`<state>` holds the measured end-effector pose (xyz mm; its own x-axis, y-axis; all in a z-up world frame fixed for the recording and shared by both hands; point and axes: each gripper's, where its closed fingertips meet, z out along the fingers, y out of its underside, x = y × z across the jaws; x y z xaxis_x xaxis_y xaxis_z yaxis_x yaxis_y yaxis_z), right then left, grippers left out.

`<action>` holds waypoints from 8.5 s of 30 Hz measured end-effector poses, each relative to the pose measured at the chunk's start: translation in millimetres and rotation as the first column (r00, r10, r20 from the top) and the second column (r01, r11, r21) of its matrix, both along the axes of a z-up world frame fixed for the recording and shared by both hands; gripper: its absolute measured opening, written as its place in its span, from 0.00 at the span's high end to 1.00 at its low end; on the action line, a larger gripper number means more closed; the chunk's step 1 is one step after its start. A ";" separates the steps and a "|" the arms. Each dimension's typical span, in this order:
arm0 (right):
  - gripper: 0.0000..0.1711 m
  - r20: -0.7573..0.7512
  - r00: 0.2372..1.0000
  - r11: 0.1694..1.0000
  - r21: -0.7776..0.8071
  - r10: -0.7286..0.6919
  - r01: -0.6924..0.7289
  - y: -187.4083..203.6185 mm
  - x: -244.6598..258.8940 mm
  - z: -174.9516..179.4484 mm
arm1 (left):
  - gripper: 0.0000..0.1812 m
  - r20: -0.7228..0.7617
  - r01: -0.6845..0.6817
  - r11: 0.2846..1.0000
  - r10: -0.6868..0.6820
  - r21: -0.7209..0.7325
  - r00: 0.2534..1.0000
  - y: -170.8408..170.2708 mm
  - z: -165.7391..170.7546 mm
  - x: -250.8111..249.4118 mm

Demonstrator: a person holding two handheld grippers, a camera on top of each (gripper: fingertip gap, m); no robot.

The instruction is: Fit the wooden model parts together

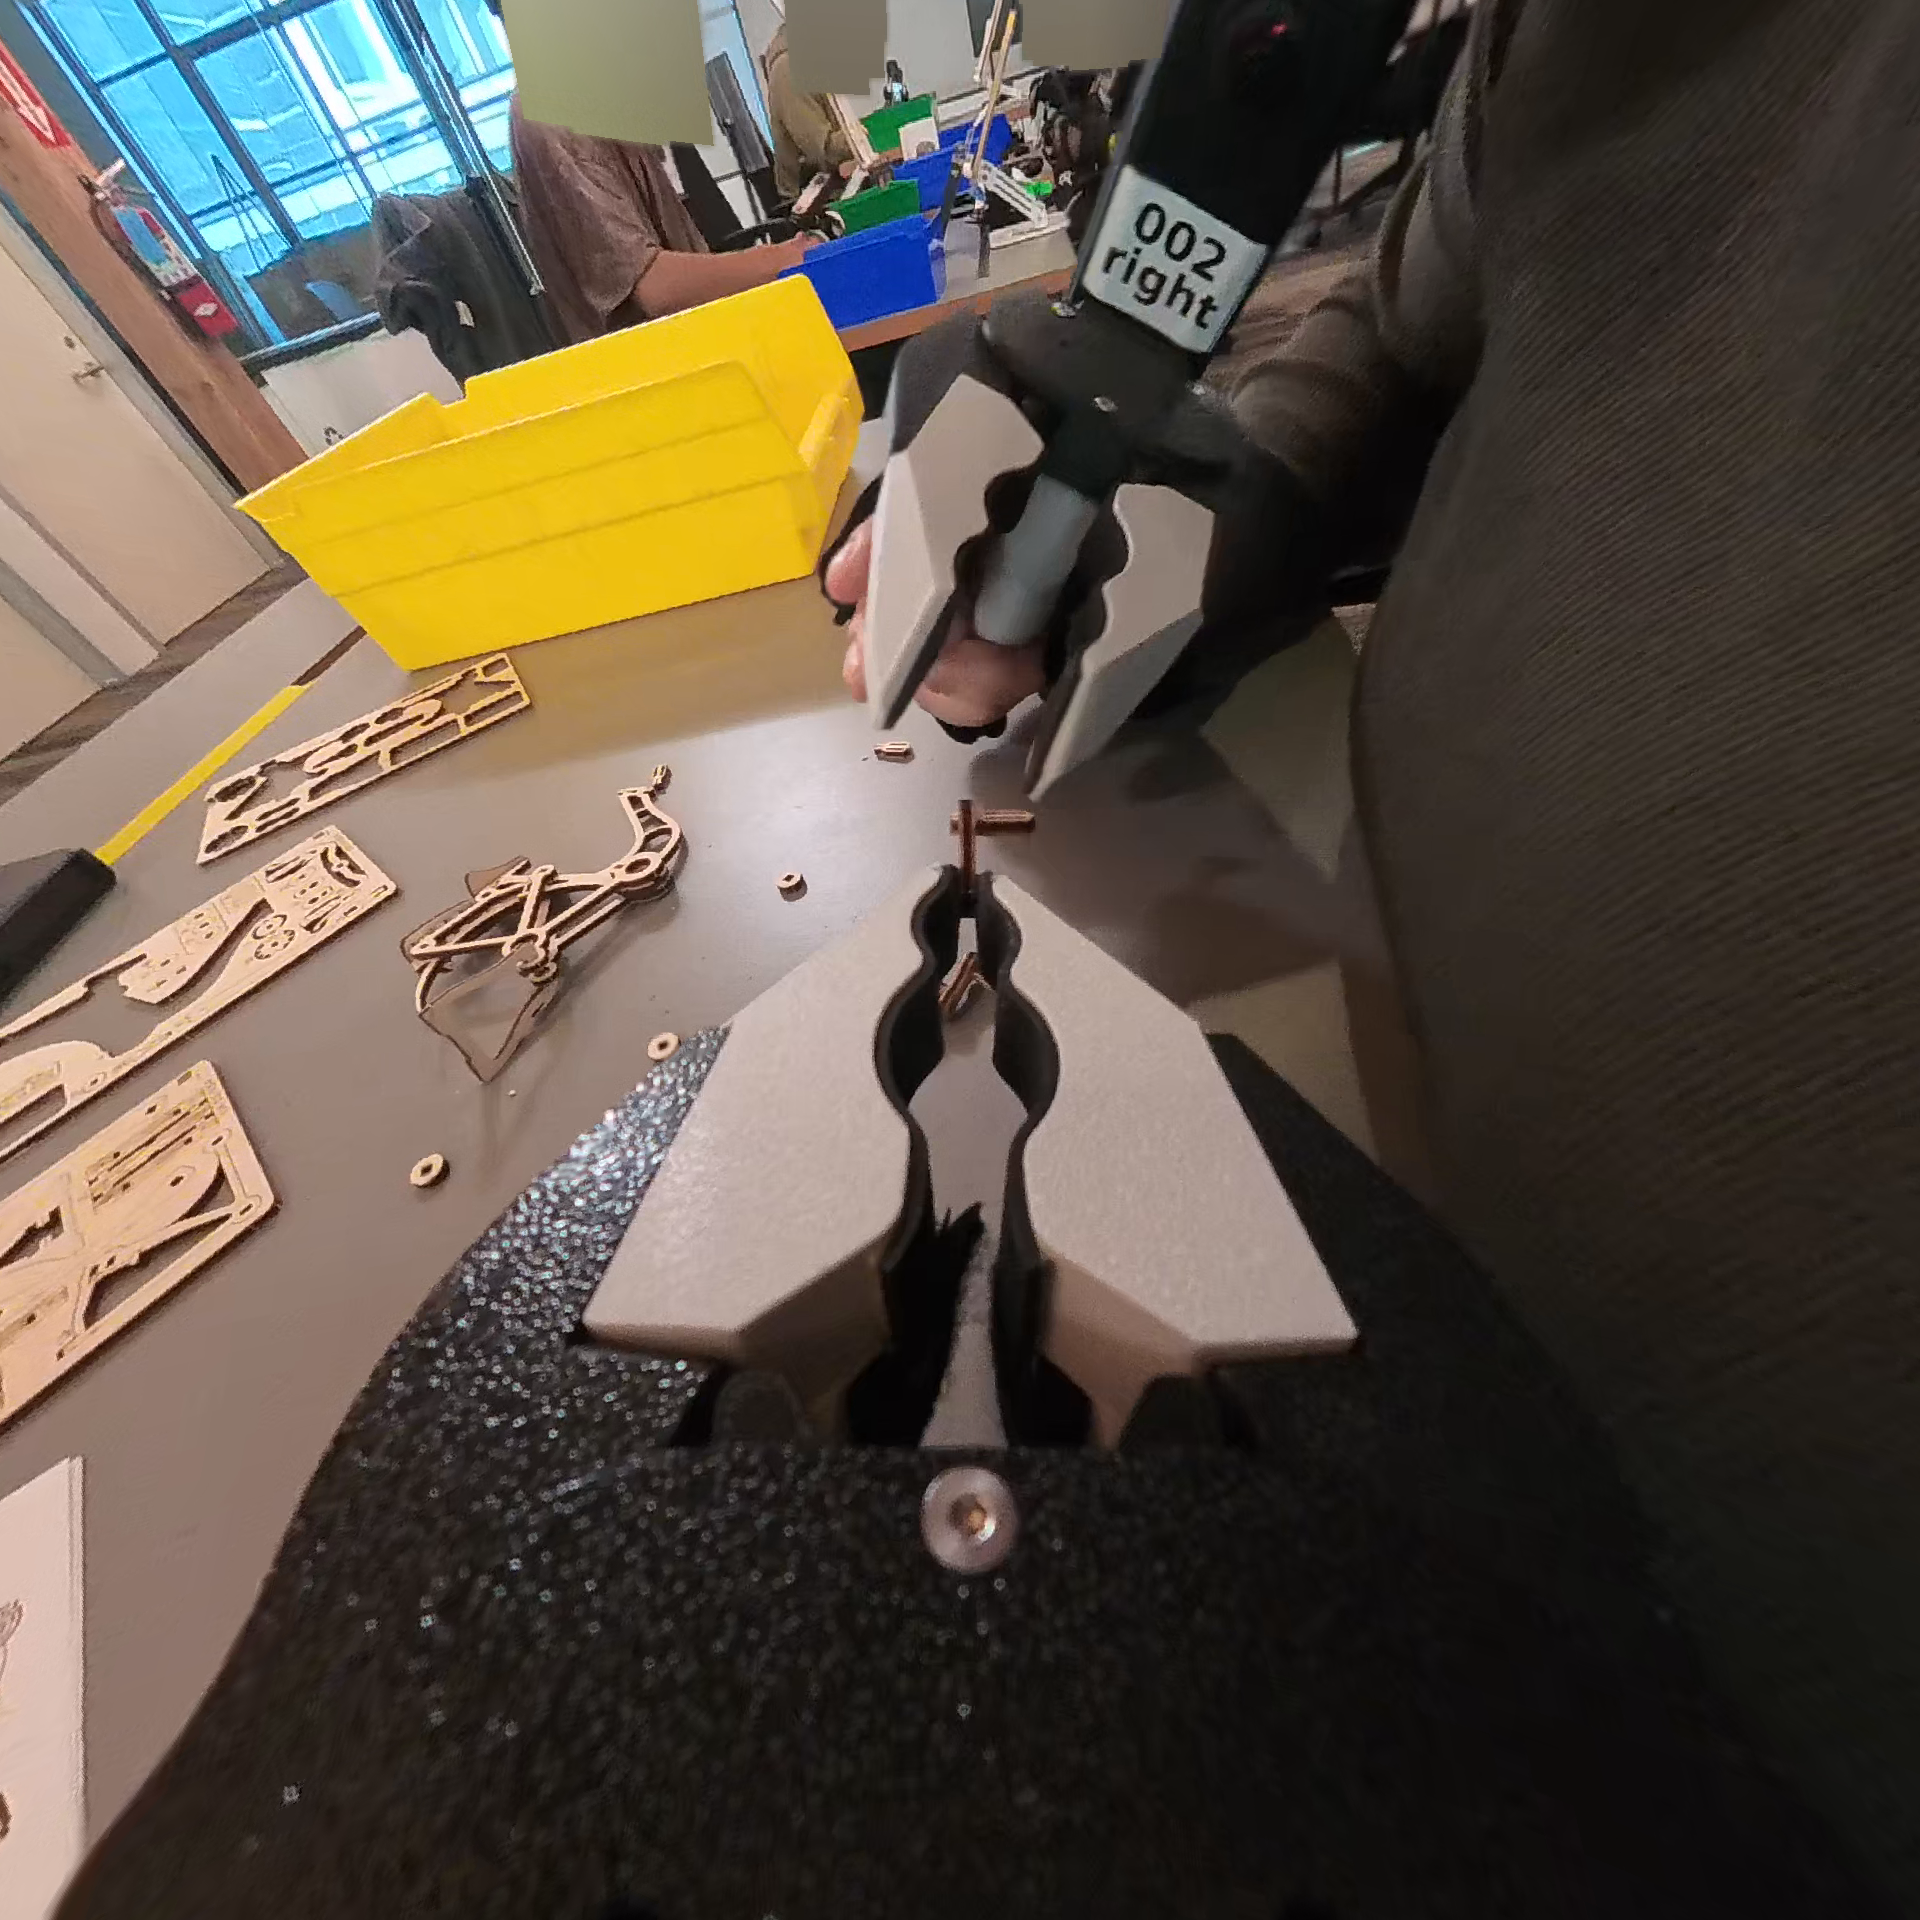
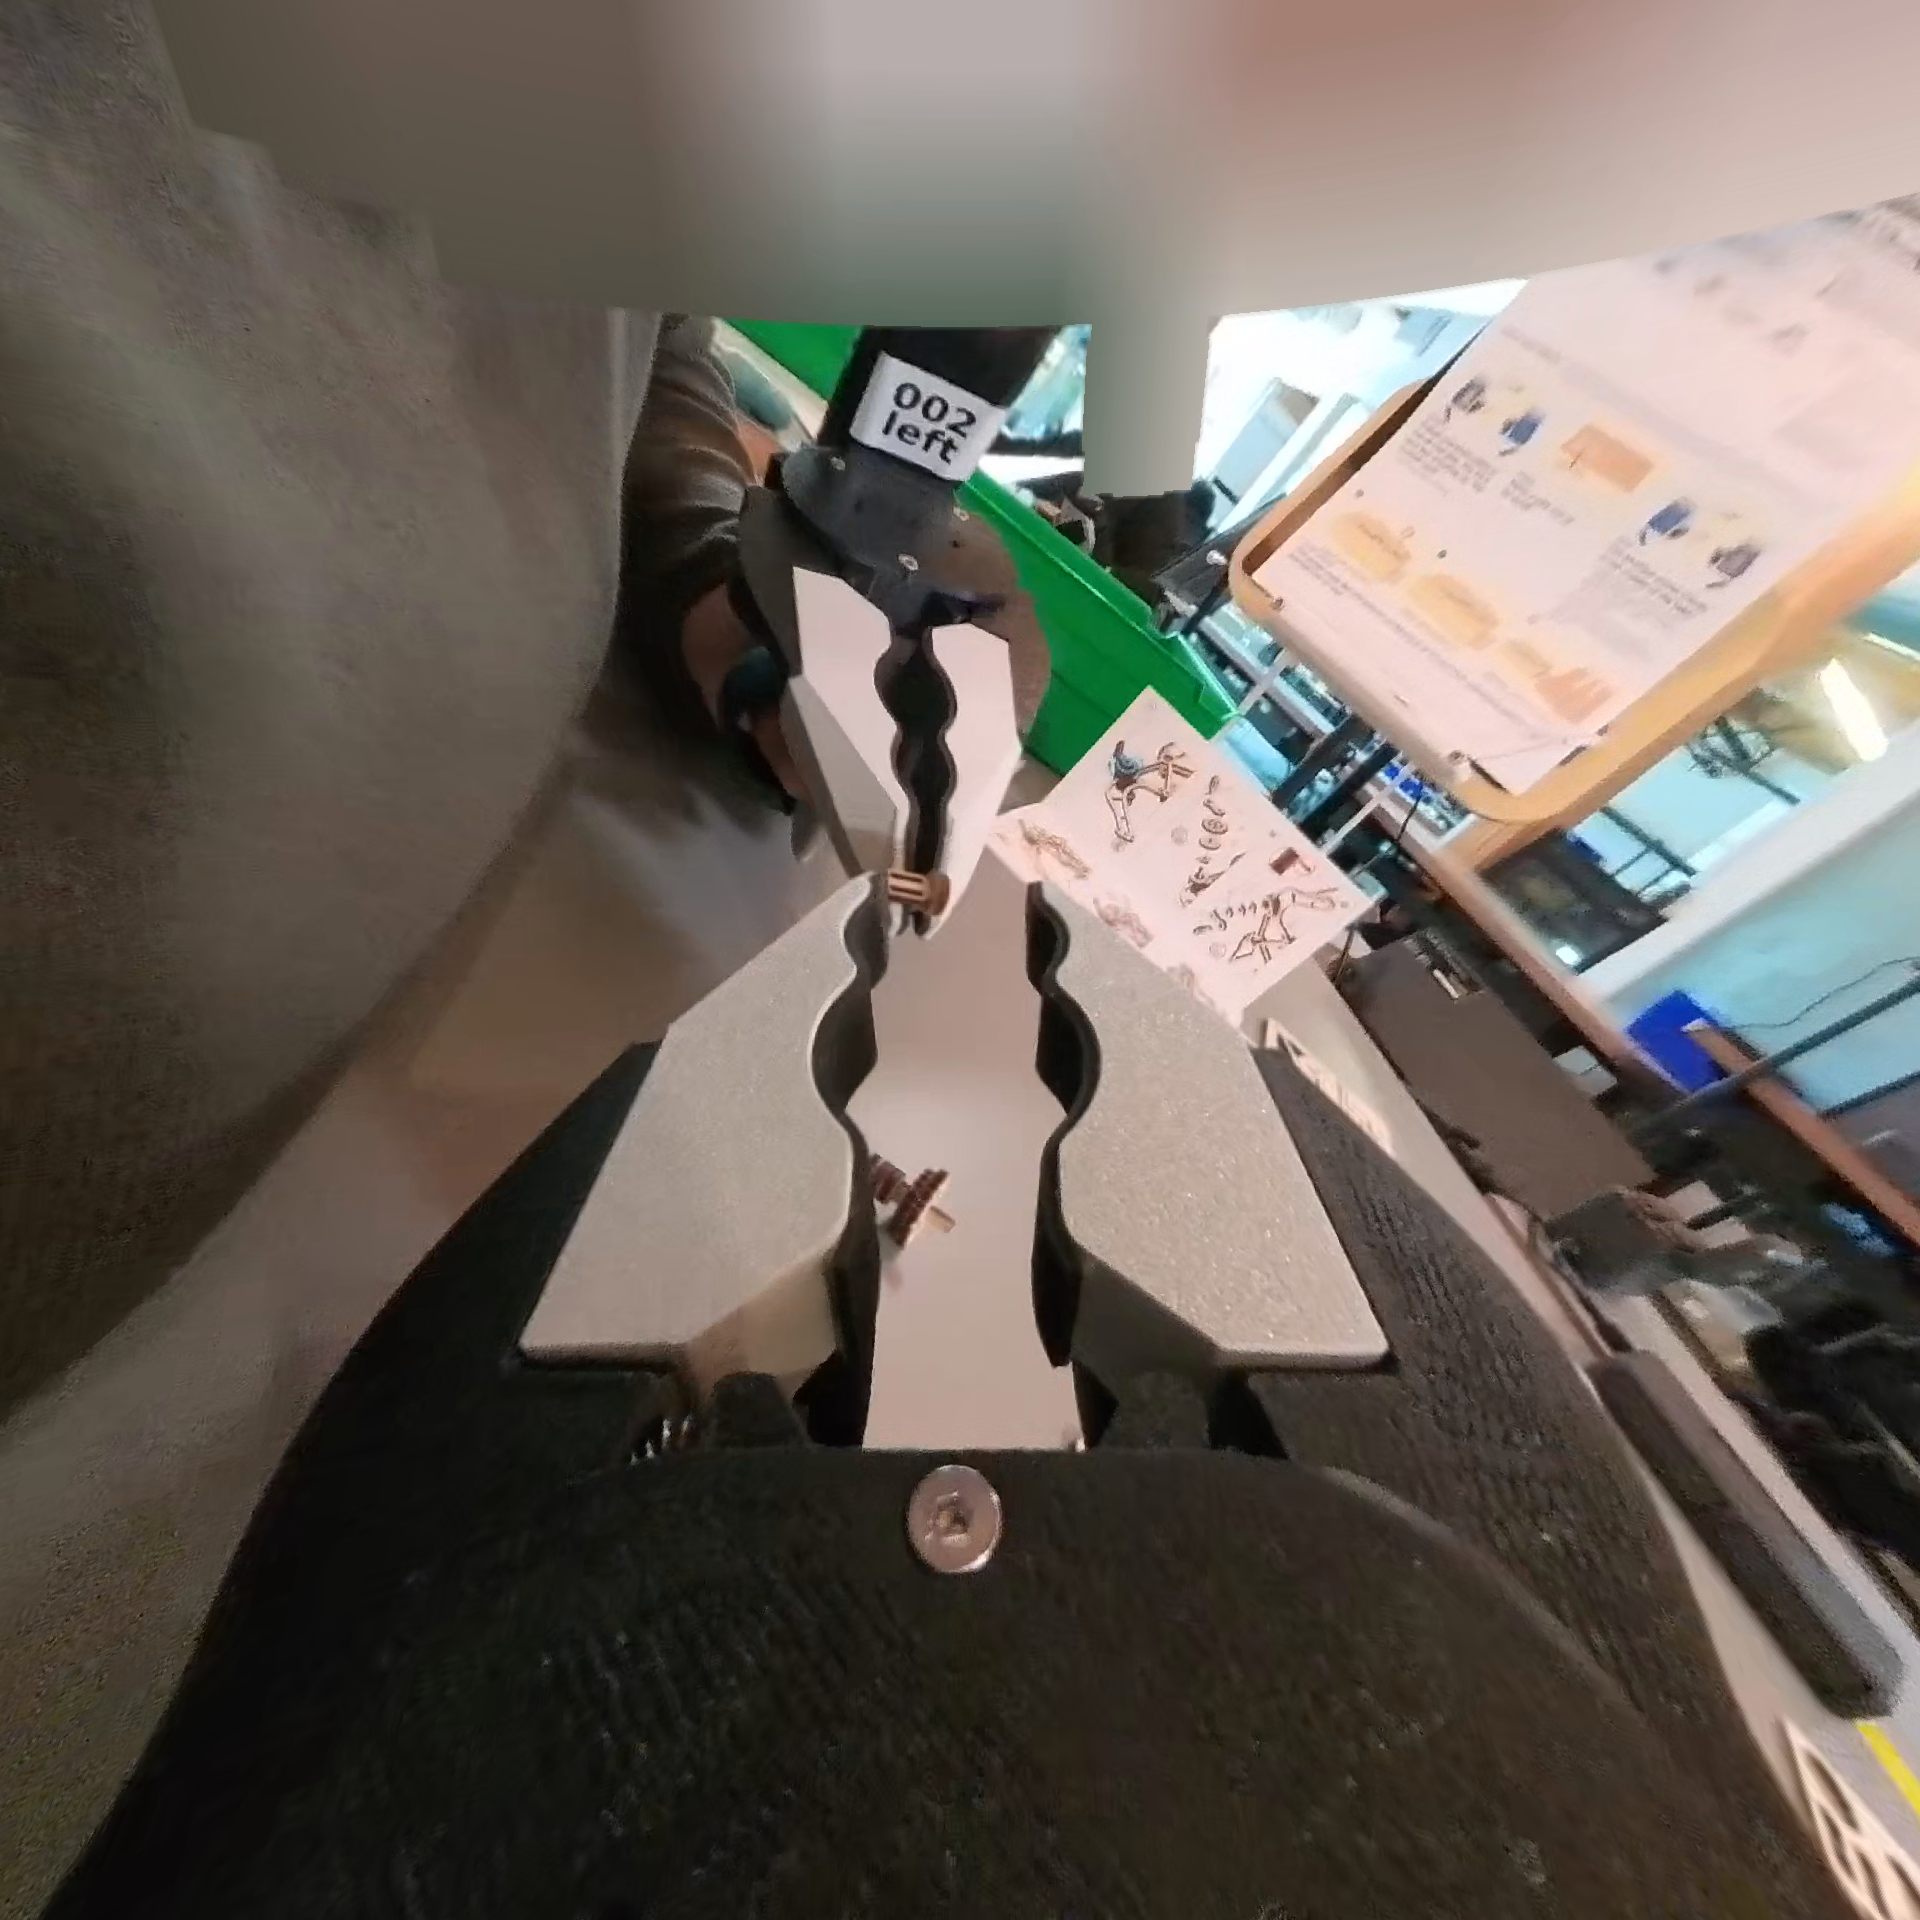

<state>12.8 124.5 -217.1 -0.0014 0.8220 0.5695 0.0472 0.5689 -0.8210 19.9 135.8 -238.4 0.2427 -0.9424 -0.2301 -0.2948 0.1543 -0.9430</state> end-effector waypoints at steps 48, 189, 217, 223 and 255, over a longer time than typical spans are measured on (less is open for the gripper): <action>0.89 -0.255 0.928 0.930 -0.318 -0.272 0.185 114.7 43.8 49.6 | 1.00 0.331 -0.379 0.892 0.290 0.245 0.898 90.0 55.4 13.1; 0.98 0.316 0.947 0.986 -0.129 -0.062 0.108 70.6 36.2 -31.6 | 0.60 -0.231 -0.002 0.912 -0.102 -0.409 0.968 26.8 -28.6 24.6; 0.81 0.042 0.964 0.222 -0.975 0.262 -0.018 61.8 30.4 -6.9 | 1.00 -0.222 -0.055 0.963 0.116 0.265 0.968 45.6 -0.5 26.0; 0.79 0.229 0.960 0.780 -0.625 0.164 0.016 58.2 34.8 -16.6 | 1.00 -0.046 0.015 0.987 -0.022 -0.160 0.999 38.3 1.7 28.1; 0.92 0.167 0.965 0.870 -0.483 0.203 -0.099 43.0 35.9 -10.2 | 1.00 0.121 0.128 0.956 -0.099 -0.262 0.988 28.7 14.1 31.4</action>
